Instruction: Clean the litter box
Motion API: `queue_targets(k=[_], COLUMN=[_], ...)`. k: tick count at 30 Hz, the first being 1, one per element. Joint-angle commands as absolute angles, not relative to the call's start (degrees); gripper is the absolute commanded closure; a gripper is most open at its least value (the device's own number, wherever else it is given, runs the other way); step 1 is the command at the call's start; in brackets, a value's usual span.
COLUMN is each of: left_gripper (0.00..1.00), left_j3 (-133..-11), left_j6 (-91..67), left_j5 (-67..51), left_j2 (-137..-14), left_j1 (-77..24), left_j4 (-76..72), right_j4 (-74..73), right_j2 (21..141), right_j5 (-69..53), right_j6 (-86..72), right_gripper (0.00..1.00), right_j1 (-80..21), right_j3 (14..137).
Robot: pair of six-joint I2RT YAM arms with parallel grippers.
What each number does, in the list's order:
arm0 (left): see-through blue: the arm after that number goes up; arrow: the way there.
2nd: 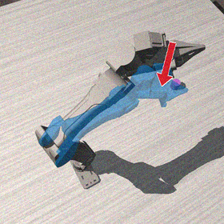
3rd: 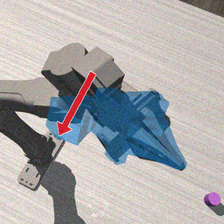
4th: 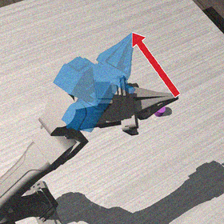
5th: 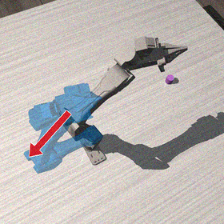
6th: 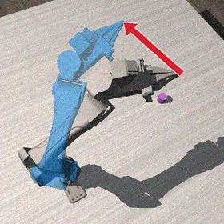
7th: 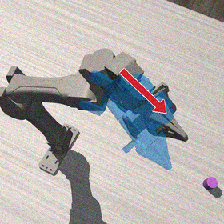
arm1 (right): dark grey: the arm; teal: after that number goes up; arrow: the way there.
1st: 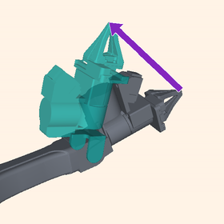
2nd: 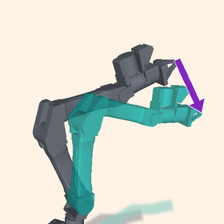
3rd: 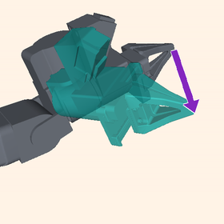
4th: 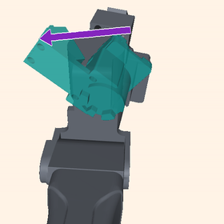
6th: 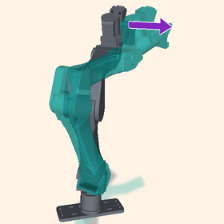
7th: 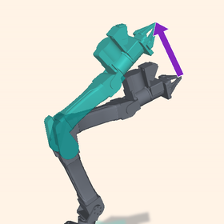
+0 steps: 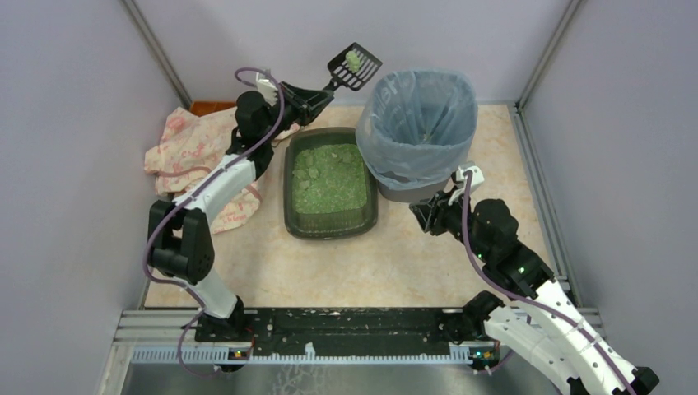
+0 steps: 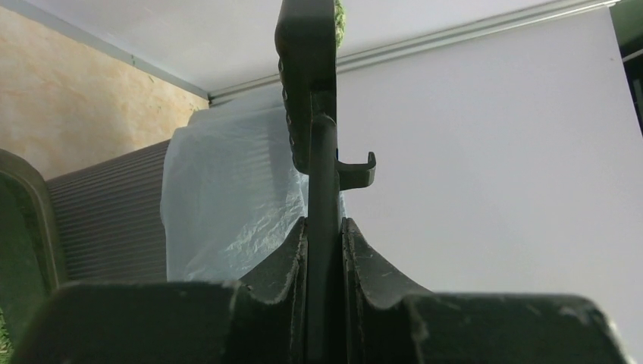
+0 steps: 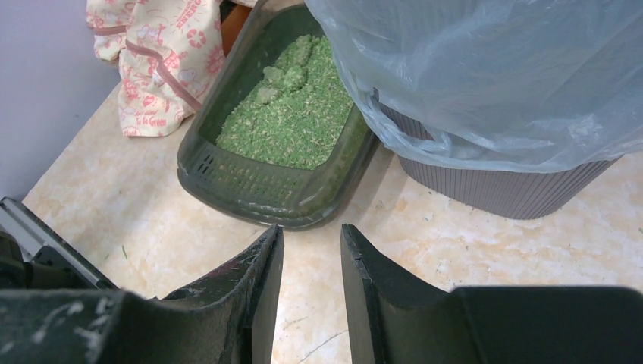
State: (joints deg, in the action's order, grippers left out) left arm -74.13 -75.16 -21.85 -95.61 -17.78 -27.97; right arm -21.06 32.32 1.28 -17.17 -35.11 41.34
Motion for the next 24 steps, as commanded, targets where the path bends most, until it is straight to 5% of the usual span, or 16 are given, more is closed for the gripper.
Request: queue_targets(k=[1, 24], left_gripper=[1.00, 1.00], left_j3=[-77.04, -88.44], left_j6=[-74.38, -56.86], left_j5=[-21.01, -26.22], left_j2=[-96.86, -105.72], left_j1=[-18.72, -25.58], left_j4=[-30.52, -24.91], right_j4=[-19.84, -17.16], right_j2=[32.02, 32.72], right_j5=[2.05, 0.20], right_j6=[-17.60, -19.31], right_gripper=[0.66, 0.66], right_j1=[-35.00, -35.00], right_j3=[42.29, 40.62])
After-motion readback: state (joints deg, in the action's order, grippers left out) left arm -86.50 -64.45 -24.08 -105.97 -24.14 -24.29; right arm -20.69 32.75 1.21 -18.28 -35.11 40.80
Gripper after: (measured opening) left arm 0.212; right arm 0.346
